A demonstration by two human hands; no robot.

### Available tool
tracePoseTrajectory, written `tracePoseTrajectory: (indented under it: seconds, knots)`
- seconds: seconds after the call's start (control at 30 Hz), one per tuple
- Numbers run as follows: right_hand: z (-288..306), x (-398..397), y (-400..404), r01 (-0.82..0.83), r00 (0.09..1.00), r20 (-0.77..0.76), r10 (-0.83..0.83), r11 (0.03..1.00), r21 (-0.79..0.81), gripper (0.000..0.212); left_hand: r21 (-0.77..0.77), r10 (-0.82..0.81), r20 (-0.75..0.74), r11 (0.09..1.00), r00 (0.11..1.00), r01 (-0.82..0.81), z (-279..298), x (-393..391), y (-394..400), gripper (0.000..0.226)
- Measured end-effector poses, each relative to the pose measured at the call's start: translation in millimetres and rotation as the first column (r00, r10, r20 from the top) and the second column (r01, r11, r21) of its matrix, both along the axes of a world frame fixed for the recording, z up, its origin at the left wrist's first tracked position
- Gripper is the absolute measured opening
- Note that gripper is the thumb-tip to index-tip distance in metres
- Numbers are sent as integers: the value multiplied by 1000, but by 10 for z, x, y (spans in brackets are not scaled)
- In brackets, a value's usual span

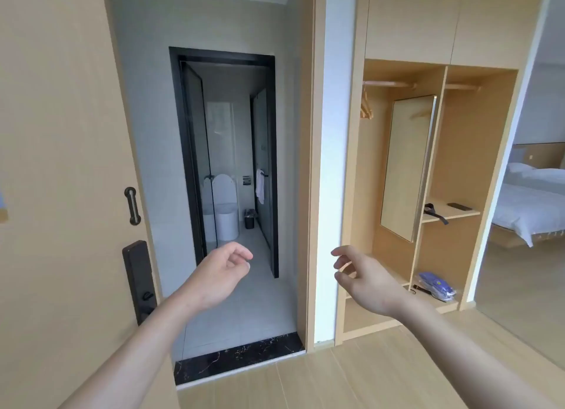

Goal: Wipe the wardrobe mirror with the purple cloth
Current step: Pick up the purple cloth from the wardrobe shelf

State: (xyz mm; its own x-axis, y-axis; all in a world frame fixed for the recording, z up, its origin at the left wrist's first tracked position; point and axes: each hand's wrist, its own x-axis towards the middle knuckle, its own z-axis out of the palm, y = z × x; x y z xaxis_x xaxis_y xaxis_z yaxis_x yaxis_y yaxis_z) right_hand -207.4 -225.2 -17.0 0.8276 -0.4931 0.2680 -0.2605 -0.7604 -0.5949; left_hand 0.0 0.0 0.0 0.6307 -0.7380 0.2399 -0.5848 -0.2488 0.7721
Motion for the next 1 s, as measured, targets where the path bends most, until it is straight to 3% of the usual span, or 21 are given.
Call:
tracePoseTrajectory:
  seconds: [0.13, 0.23, 0.53, 0.8, 1.0]
  knots:
    - [-136, -65, -246, 36, 999, -40, -36, 999, 0, 47, 99, -20, 14, 995, 1000, 19, -135, -43, -293, 17]
    - [-210, -139, -610, 70, 995, -69, -69, 997, 25, 52, 91, -41, 32, 995, 999, 38, -200, -69, -596, 20]
    - [-185, -458, -2150, 101, 983, -154, -102, 995, -11, 51, 156, -95, 27, 984, 995, 89, -298, -236, -2078, 21]
    - [23, -732, -3382, 56, 929, -355, -108, 986, -155, 53, 420, -78, 210, 908, 975, -18, -70, -32, -3175, 36]
    - [-150, -462, -3951, 111, 941, -301, -151, 983, -147, 42, 359, -62, 55, 932, 997, 39, -167, -11, -4117, 38]
